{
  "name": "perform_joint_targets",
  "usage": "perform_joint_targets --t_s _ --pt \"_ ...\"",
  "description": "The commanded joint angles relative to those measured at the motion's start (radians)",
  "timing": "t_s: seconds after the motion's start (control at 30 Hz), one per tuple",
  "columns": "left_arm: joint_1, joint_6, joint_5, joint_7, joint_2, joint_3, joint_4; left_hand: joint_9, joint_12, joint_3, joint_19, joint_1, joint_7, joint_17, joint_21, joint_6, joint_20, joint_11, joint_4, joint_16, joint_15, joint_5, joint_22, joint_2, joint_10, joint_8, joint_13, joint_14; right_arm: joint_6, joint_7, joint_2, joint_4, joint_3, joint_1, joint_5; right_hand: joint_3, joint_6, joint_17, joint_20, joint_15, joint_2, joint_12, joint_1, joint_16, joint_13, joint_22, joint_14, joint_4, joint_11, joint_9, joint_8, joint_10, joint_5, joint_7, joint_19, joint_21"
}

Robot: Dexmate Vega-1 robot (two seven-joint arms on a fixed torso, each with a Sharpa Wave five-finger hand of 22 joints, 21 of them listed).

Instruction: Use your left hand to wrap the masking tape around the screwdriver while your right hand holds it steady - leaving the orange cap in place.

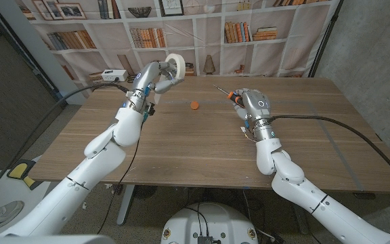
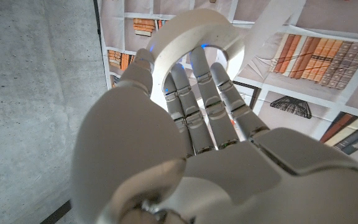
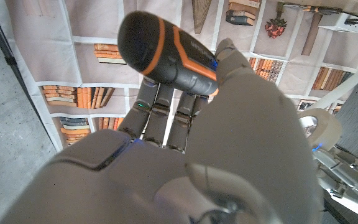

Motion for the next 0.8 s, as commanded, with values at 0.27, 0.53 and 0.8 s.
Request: perform_joint_targets --t_s 0.27,0.53,0.8 --pt "-0.132 -0.090 -0.252 -0.295 0.054 0.005 0.043 0.018 0.004 -0.006 -0.011 0.157 -0.032 0.029 0.021 0.030 0.004 -0.055 0.006 -0.003 -0.208 0.011 -0.001 0.147 0.051 0.009 0.021 0.096 0.068 0.058 -0.027 0.016 -0.059 0.046 -0.094 -0.001 0.169 0.009 -0.147 -0.307 0.141 0.008 0.138 -0.009 0.013 -0.007 0.218 0.009 -0.073 0.011 0.011 0.073 0.013 -0.142 -0.011 0.013" --pt "-0.166 -0.102 -0.327 -0.393 0.076 0.007 0.047 0.022 0.004 -0.008 -0.015 0.160 -0.031 0.039 0.029 0.028 0.005 -0.051 0.007 -0.005 -0.209 0.013 -0.003 0.148 0.050 0.009 0.032 0.095 0.100 0.073 -0.026 0.033 -0.079 0.075 -0.132 -0.003 0.178 0.014 -0.147 -0.307 0.139 0.005 0.138 -0.014 0.011 -0.013 0.219 0.009 -0.074 0.010 0.011 0.078 0.017 -0.142 -0.014 0.020" --pt "-0.179 -0.119 -0.412 -0.461 0.091 -0.010 0.055 0.024 0.002 -0.010 -0.020 0.163 -0.029 0.047 0.037 0.024 0.006 -0.049 0.009 -0.007 -0.208 0.014 -0.005 0.150 0.049 0.007 0.041 0.094 0.132 0.090 -0.024 0.044 -0.093 0.088 -0.147 -0.006 0.182 0.019 -0.147 -0.307 0.135 0.004 0.138 -0.020 0.014 -0.019 0.218 0.008 -0.077 0.009 0.010 0.084 0.022 -0.147 -0.019 0.028"
